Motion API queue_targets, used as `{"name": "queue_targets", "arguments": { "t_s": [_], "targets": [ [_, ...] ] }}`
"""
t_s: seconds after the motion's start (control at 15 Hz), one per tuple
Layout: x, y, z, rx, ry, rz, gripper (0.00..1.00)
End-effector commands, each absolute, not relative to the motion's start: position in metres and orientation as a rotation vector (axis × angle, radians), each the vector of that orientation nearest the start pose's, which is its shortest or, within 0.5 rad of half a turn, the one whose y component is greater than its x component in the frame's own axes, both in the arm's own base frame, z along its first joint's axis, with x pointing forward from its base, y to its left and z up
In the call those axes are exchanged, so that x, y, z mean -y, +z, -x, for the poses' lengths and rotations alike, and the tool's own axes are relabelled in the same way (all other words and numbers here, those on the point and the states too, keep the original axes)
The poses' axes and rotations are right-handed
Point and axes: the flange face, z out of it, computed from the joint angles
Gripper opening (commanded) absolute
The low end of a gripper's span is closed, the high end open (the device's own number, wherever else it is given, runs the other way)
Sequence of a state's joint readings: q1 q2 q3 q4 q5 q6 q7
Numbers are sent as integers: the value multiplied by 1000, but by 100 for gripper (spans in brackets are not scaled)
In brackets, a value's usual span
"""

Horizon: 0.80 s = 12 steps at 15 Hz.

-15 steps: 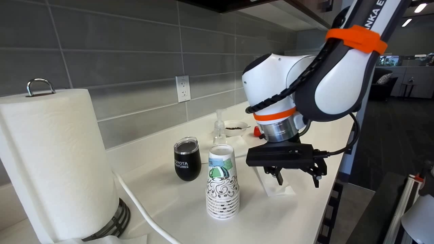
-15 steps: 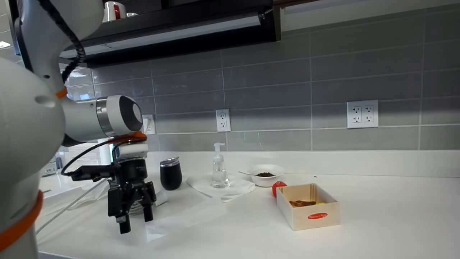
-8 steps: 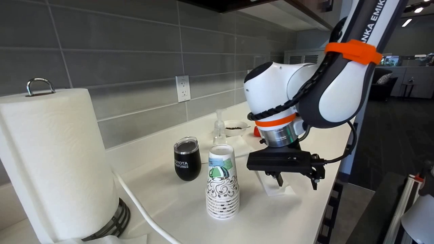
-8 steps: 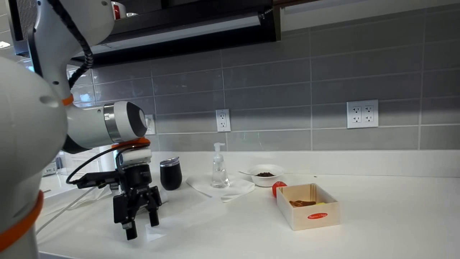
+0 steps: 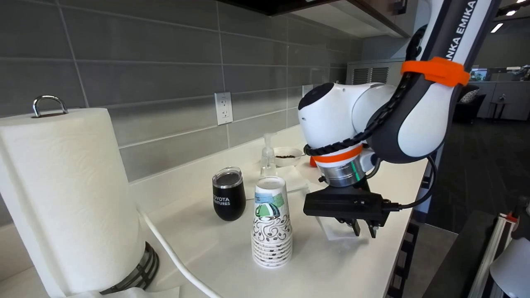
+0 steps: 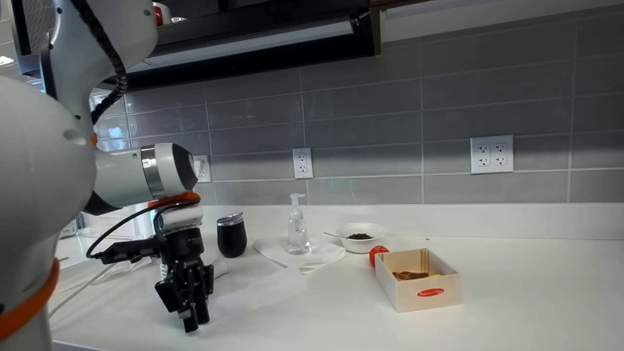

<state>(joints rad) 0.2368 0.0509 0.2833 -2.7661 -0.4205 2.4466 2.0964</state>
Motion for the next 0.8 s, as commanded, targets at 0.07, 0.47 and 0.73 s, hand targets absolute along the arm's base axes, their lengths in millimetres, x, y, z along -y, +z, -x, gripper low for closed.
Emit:
{"name": "queue_targets", "arguments": {
  "t_s": [0.07,0.47,0.73],
  "targets": [
    [-176,172,-294,-1996,-245,2907,1],
    [-179,175,-292,-1989,-303,2900,28],
    [-193,190,-292,-1974,-383,2878,46]
  ]
}}
